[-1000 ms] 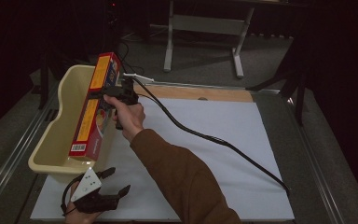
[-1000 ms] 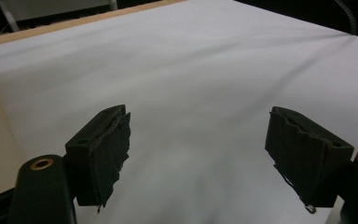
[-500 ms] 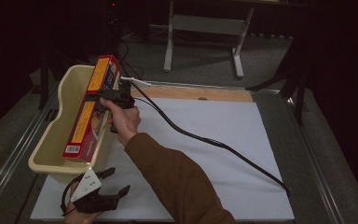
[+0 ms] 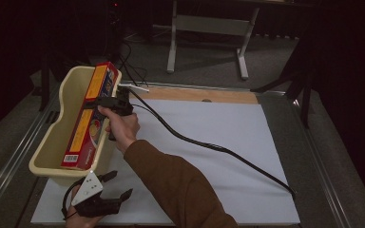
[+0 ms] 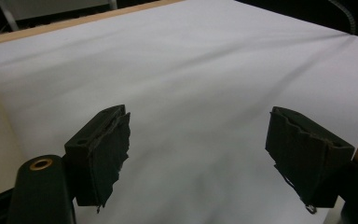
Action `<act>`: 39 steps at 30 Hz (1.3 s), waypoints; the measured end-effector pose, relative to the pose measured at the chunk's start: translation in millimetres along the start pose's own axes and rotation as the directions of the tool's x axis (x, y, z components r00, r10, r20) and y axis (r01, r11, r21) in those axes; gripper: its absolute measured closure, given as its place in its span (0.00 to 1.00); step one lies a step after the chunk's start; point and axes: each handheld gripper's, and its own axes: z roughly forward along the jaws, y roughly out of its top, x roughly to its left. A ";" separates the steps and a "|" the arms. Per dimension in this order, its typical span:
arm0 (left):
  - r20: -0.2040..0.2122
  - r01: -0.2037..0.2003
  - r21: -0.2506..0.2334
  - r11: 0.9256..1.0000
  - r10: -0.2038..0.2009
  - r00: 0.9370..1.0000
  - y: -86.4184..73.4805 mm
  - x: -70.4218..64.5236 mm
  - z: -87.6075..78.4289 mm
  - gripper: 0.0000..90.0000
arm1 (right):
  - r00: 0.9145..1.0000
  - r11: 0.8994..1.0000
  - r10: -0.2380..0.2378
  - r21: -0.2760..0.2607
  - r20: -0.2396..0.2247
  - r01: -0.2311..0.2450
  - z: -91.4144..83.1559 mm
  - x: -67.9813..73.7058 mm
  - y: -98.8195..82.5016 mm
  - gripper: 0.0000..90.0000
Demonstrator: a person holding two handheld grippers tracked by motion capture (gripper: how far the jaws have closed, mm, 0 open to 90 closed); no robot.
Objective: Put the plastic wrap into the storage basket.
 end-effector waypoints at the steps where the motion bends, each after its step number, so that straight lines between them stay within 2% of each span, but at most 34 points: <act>1: 0.000 0.000 -0.001 1.000 0.000 1.000 -0.1 0.0 0.0 0.24 | 1.000 1.000 0.004 0.001 0.004 -0.004 0.4 -0.6 0.2 0.44; 17: -0.002 0.000 0.001 1.000 0.000 1.000 -0.3 -0.4 -0.2 0.24 | 0.998 1.000 0.015 0.001 0.068 -0.015 3.3 1.9 -0.2 0.43; 25: 0.000 -0.002 0.005 1.000 0.002 1.000 -0.3 -0.5 0.0 0.24 | 0.992 1.000 0.017 -0.017 0.128 -0.015 3.7 6.9 -2.1 0.42; 27: 0.002 -0.004 0.007 1.000 0.004 1.000 -0.2 -0.7 0.3 0.24 | 0.986 0.999 0.016 -0.029 0.165 -0.012 2.9 9.4 -3.2 0.42; 29: 0.003 -0.004 0.007 1.000 0.004 1.000 -0.3 -0.8 0.3 0.24 | 0.983 0.999 0.016 -0.033 0.182 -0.010 2.6 10.3 -3.4 0.42; 32: 0.005 -0.006 0.008 1.000 0.005 1.000 -0.3 -1.6 0.8 0.24 | 0.971 1.000 0.010 -0.030 0.240 -0.003 2.3 11.5 -2.8 0.39; 35: 0.001 -0.001 0.006 1.000 0.001 1.000 -0.4 -0.8 0.2 0.24 | 0.948 0.999 -0.019 -0.021 0.319 0.028 4.1 13.9 -3.4 0.38; 36: 0.001 0.001 0.005 1.000 -0.001 1.000 -0.5 -0.5 0.0 0.24 | 0.945 0.999 -0.024 -0.017 0.326 0.032 4.6 13.6 -3.4 0.39; 39: -0.001 -0.003 0.009 1.000 0.003 1.000 -0.4 -0.8 0.2 0.24 | 0.945 0.999 -0.021 -0.020 0.325 0.029 5.6 14.1 -4.1 0.39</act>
